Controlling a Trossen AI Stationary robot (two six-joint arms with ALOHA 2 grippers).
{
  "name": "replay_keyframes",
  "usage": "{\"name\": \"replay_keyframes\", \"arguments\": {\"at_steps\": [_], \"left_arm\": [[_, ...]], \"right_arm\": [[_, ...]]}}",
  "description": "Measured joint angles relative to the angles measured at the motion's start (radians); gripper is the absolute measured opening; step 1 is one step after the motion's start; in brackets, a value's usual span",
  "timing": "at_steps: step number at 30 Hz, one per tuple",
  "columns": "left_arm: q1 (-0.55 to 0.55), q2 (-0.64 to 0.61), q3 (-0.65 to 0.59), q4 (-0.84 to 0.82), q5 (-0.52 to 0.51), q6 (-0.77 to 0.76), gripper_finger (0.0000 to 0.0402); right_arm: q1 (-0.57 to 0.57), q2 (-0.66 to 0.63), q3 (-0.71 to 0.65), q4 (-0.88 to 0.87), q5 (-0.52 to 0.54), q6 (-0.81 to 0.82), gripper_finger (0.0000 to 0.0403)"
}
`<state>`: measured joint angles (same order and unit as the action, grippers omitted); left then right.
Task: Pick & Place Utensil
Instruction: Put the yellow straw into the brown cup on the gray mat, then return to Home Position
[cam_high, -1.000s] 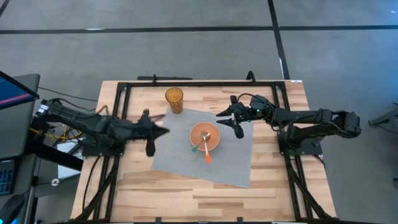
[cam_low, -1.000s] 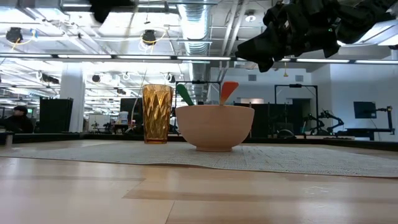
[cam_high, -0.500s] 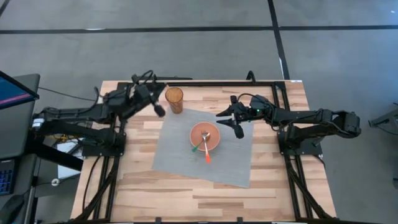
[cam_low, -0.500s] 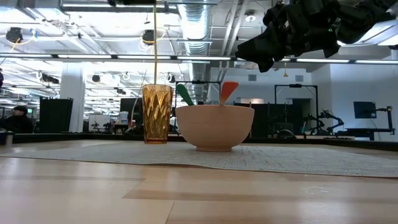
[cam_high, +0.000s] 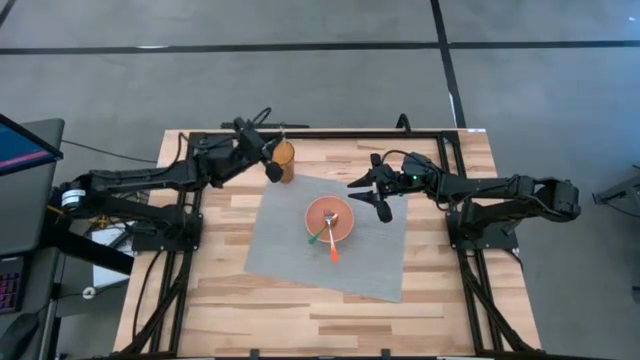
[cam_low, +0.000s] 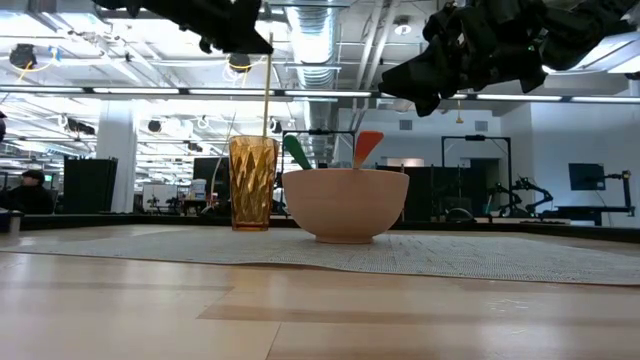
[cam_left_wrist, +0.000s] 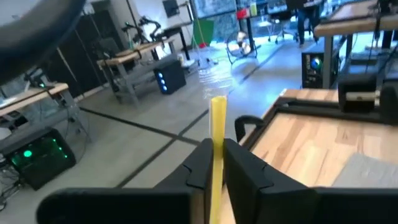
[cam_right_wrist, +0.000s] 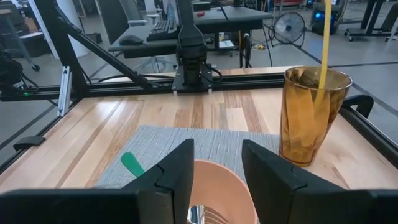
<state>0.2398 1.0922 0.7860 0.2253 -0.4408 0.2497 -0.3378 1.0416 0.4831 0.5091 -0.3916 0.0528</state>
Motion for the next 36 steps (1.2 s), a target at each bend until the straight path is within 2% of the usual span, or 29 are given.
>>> {"name": "replay_keyframes", "arguments": {"at_steps": [4,8,15,19,24,27,30,36], "left_arm": [[0.000,0.033,0.000,0.000,-0.006,0.000,0.0069],[-0.003,0.024,0.000,-0.001,-0.080,0.000,0.0106],[-0.082,-0.114,0.000,-0.017,-0.159,0.027,0.0145],[-0.155,-0.227,0.001,-0.077,-0.162,0.065,0.0147],[-0.220,-0.353,-0.018,-0.200,-0.163,0.060,0.0137],[-0.234,-0.428,-0.089,-0.225,-0.162,0.019,0.0131],[-0.235,-0.509,-0.168,-0.224,-0.162,-0.054,0.0123],[-0.235,-0.694,-0.329,-0.226,-0.162,-0.124,0.0109]], "right_arm": [[0.000,0.000,0.000,0.000,0.000,0.000,0.0130],[-0.008,0.000,0.000,0.008,0.006,0.000,0.0130],[-0.043,-0.047,0.048,-0.061,0.006,0.151,0.0126],[-0.076,-0.128,0.082,-0.181,0.000,0.155,0.0119],[-0.133,-0.269,0.104,-0.422,0.000,0.118,0.0116],[-0.163,-0.363,0.104,-0.580,0.004,-0.009,0.0115],[-0.186,-0.444,0.092,-0.692,0.064,-0.049,0.0115],[-0.211,-0.571,0.021,-0.709,0.105,-0.060,0.0115]]}}
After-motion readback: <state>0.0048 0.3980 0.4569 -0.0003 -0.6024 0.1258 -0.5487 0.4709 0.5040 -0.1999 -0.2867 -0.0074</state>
